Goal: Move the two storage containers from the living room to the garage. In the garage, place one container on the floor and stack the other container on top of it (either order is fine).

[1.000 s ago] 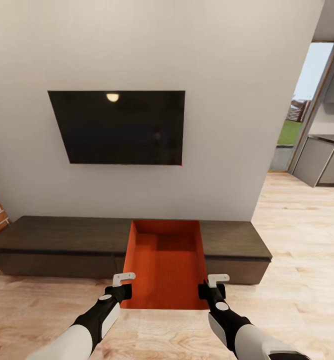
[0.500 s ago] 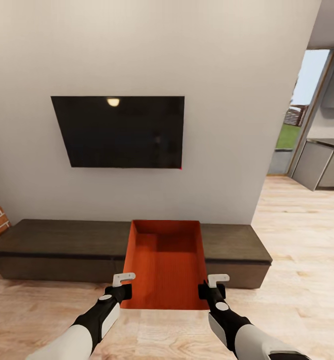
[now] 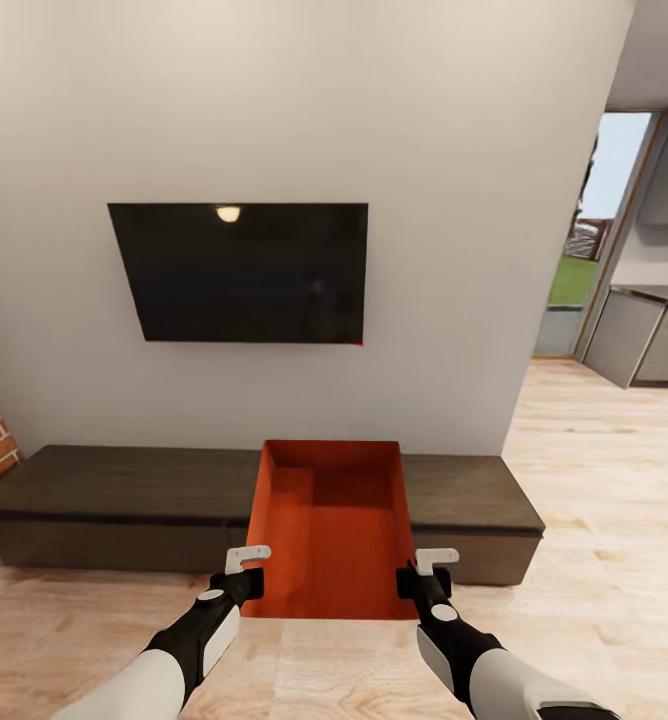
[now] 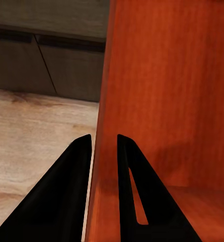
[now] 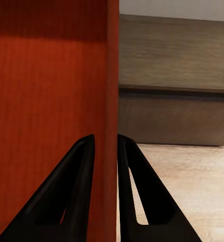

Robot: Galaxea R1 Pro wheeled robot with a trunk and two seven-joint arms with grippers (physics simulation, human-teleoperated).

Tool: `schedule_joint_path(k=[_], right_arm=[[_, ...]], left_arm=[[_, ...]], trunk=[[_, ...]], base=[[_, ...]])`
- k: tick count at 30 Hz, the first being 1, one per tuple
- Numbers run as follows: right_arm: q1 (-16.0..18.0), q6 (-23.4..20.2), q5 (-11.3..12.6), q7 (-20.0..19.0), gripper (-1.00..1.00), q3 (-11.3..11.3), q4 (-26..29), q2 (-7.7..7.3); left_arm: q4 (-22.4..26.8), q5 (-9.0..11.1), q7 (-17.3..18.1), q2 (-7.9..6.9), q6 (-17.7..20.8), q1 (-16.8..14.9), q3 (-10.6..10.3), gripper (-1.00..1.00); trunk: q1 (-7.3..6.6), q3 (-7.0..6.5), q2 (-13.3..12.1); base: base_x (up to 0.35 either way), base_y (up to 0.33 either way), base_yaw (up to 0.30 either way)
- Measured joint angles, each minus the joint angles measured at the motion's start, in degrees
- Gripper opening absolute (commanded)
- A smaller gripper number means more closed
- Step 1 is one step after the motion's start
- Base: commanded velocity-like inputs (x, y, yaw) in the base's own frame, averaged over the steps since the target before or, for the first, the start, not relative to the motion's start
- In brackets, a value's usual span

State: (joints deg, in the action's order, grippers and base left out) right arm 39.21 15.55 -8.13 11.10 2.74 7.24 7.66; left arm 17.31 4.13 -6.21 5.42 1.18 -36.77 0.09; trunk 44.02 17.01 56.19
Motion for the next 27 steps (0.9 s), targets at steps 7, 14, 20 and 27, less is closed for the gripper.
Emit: schedule_joint_path(k=[7, 14, 20, 27], right_arm=[[0.0, 0.0, 0.0, 0.0, -1.00, 0.0, 0.2, 0.00], [0.1, -0.4, 1.5, 0.3, -1.00, -1.7, -0.1, 0.15], [0.1, -0.3, 4.9, 0.8, -1.00, -5.1, -0.2, 0.16], [0.1, 0.2, 9.9, 1.2, -1.00, -10.1, -1.4, -0.01]], left_arm=[[0.1, 0.0, 0.0, 0.00, 0.0, 0.0, 0.0, -1.00], [-0.2, 0.6, 0.1, -0.28, 0.0, 0.1, -0.2, -1.00], [-0.3, 0.4, 0.5, -0.44, 0.0, 0.1, 0.1, -1.00], [-1.1, 0.2, 0.7, -0.52, 0.0, 0.1, 0.2, -1.00]], trunk=[[0.00, -0.28, 0.0], [0.00, -0.29, 0.0], [0.00, -0.29, 0.0], [0.00, -0.29, 0.0]], base=[[0.000, 0.000, 0.000], [0.000, 0.000, 0.000], [0.000, 0.000, 0.000], [0.000, 0.000, 0.000]])
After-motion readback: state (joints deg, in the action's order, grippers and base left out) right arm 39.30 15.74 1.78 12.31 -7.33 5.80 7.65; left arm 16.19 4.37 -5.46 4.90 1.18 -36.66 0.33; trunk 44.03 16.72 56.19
